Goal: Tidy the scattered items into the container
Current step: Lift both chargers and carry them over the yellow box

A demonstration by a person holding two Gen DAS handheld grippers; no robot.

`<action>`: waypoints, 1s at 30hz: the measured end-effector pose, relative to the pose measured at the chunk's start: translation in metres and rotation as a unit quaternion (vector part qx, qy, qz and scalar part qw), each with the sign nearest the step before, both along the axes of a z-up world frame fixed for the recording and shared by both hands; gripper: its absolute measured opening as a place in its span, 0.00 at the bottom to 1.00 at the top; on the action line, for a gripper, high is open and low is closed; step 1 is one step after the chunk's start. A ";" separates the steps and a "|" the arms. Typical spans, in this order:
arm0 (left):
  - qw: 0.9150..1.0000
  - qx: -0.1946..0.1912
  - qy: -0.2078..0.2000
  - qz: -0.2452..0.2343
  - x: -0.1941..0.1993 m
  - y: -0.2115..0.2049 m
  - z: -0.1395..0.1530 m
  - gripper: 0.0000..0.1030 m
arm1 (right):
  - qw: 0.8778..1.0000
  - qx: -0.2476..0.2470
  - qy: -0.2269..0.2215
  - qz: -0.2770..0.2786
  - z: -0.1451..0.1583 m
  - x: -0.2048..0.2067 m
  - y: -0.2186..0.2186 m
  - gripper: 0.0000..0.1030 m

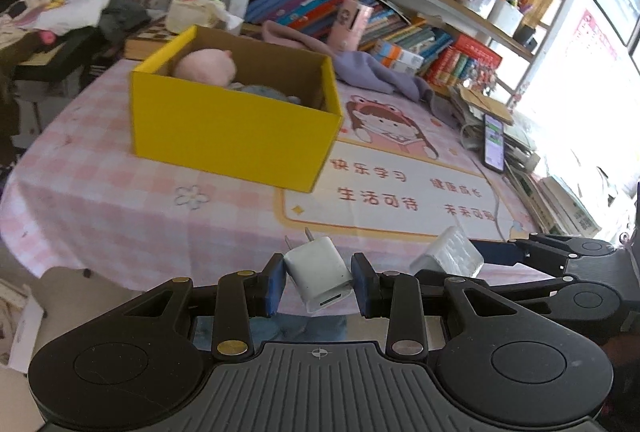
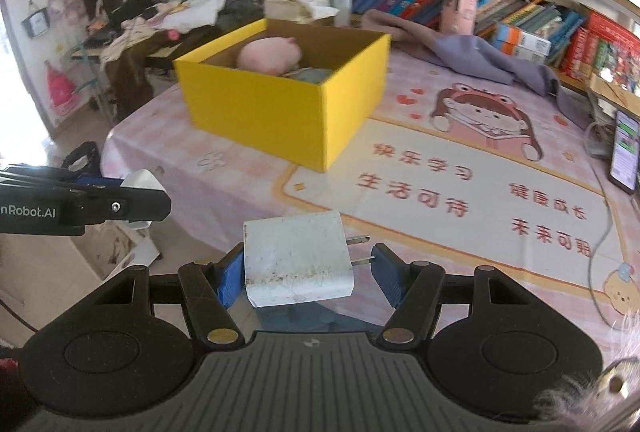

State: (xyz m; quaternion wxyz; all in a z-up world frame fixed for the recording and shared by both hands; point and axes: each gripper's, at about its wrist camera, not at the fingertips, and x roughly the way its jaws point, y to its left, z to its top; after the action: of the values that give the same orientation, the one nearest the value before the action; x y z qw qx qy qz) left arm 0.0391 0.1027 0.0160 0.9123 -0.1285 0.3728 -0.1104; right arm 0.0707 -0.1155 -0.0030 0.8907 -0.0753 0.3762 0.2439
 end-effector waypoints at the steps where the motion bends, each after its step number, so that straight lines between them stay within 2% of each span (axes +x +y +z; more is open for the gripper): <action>1: 1.000 0.001 0.001 0.005 -0.003 0.004 0.000 0.33 | 1.000 0.000 0.000 0.005 0.000 -0.001 0.004 0.61; 14: 0.999 -0.002 -0.002 0.046 -0.023 0.043 0.000 0.33 | 0.998 -0.006 0.000 0.066 0.000 -0.012 0.054 0.61; 18: 0.998 -0.006 -0.007 0.055 -0.019 0.050 0.000 0.33 | 0.997 -0.010 -0.005 0.074 0.003 -0.008 0.062 0.61; 30: 0.999 0.001 0.014 0.049 0.003 0.054 -0.006 0.33 | 0.997 -0.002 0.003 0.076 0.001 0.012 0.071 0.61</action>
State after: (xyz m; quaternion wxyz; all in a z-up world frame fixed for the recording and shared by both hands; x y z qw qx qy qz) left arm 0.0416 0.1563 0.0104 0.9114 -0.1472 0.3789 -0.0634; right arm 0.0831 -0.0449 -0.0021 0.8680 -0.1048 0.3728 0.3107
